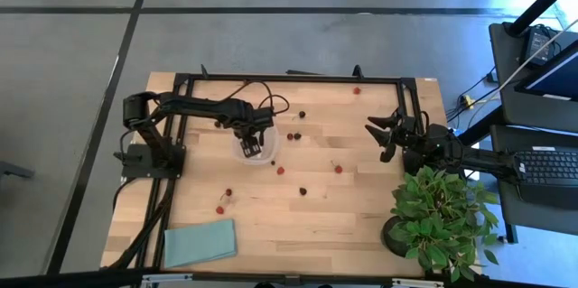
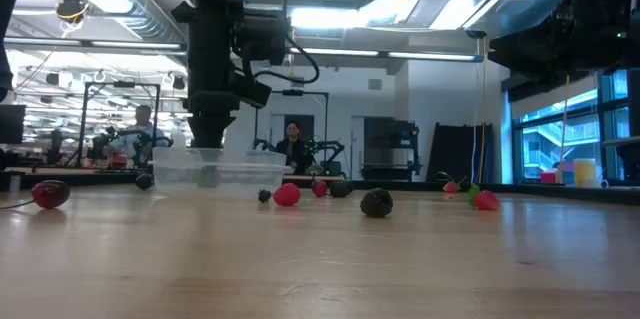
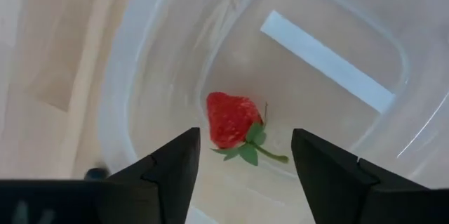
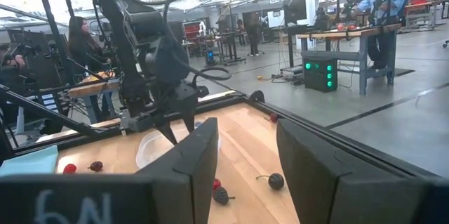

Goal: Pick and placing Produce into tupperware
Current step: Put the bottom red cherry into the transparent container

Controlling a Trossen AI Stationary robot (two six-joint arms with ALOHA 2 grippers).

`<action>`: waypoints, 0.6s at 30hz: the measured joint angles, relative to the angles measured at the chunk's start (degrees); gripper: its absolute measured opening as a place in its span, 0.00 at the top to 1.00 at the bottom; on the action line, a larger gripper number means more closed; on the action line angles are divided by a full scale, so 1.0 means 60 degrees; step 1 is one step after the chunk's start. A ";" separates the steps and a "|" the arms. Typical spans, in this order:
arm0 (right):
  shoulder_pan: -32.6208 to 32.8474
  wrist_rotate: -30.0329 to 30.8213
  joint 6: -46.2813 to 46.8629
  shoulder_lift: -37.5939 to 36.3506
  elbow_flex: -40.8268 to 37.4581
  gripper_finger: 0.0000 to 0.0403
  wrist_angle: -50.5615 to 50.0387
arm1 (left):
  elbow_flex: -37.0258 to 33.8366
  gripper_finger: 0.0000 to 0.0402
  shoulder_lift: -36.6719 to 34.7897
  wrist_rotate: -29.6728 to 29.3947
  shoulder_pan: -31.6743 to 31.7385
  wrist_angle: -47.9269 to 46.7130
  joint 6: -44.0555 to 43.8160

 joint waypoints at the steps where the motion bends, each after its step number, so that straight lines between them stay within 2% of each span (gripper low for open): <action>1: 0.0000 0.0000 0.0000 0.0000 0.0000 0.63 0.0000 | 0.0056 0.45 -0.0012 -0.0009 -0.0001 -0.0074 -0.0003; 8: 0.0001 -0.0012 0.0028 0.0000 0.0000 0.63 0.0031 | 0.0407 0.44 -0.0523 0.0178 -0.0297 -0.1266 -0.0754; 18: 0.0000 -0.0011 0.0033 0.0000 0.0000 0.63 0.0117 | 0.0411 0.44 -0.1730 0.0502 -0.1597 -0.2764 -0.3776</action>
